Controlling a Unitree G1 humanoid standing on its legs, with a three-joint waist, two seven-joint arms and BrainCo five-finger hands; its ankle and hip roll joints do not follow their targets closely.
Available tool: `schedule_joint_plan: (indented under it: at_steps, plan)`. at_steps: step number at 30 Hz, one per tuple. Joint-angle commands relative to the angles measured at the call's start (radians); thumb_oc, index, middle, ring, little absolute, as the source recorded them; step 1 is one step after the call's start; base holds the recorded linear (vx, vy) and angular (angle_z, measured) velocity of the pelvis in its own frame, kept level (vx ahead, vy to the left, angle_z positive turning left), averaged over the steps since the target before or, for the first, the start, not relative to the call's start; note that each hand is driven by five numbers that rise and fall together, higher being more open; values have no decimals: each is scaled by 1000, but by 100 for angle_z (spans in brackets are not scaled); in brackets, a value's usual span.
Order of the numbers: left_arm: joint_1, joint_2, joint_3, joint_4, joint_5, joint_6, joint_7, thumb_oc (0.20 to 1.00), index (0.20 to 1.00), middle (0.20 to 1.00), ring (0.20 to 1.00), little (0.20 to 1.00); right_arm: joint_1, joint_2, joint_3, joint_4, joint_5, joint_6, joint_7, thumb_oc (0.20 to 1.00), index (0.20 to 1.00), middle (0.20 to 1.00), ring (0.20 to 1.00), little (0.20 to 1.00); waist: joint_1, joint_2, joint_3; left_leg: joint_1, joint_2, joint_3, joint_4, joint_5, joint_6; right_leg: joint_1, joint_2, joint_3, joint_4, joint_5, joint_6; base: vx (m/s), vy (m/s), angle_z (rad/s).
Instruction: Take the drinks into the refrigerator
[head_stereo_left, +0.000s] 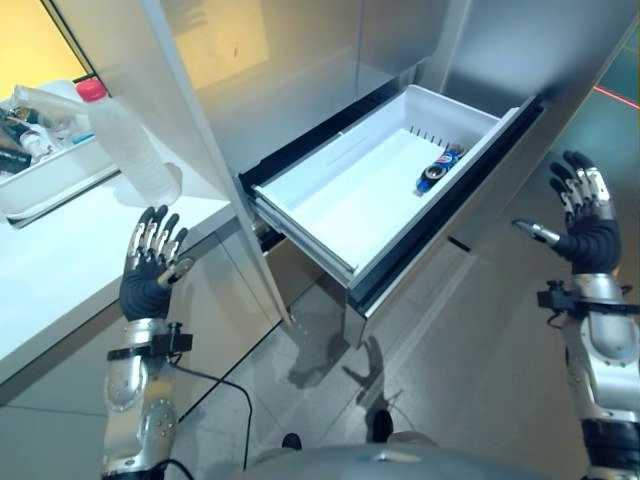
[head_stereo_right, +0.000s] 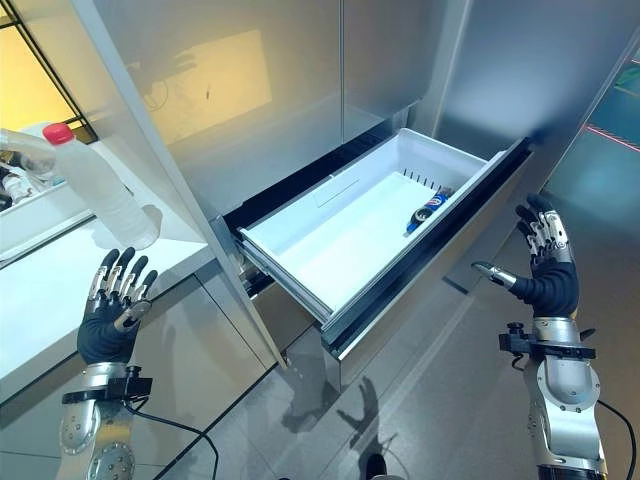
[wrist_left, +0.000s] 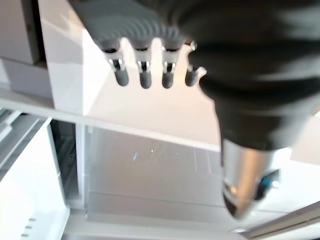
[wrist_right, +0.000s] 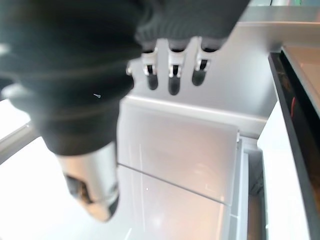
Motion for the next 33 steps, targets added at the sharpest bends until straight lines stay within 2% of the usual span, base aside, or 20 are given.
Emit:
schedule_joint_plan:
  at_steps: [1,13,33]
  plan:
    - [-45,42,45,-42,44,-81,13,1000,1000,1000,1000,1000,-84,-24,-17,-42,6,-66,0,1000,1000,1000,1000,1000,-3,-51,-29,-41,-69,4,39,-41,65,42,-11,-28,42,-95,23,0,0,0]
    - [-56,38,81,-32,71,-109,44,1000,1000,1000,1000,1000,-65,-7,-22,-39,9,-66,7,1000,1000,1000,1000,1000,-4,-54,-29,-44,-71,-14,38,-40,65,40,-10,-27,48,-103,18,0,0,0]
    - [-72,64,231,77,158,-155,179,1000,1000,1000,1000,1000,-39,-11,-33,-21,25,-44,33,1000,1000,1000,1000,1000,18,-47,-19,-64,-75,-78,42,-44,63,25,-6,-74,90,-143,7,11,-10,9]
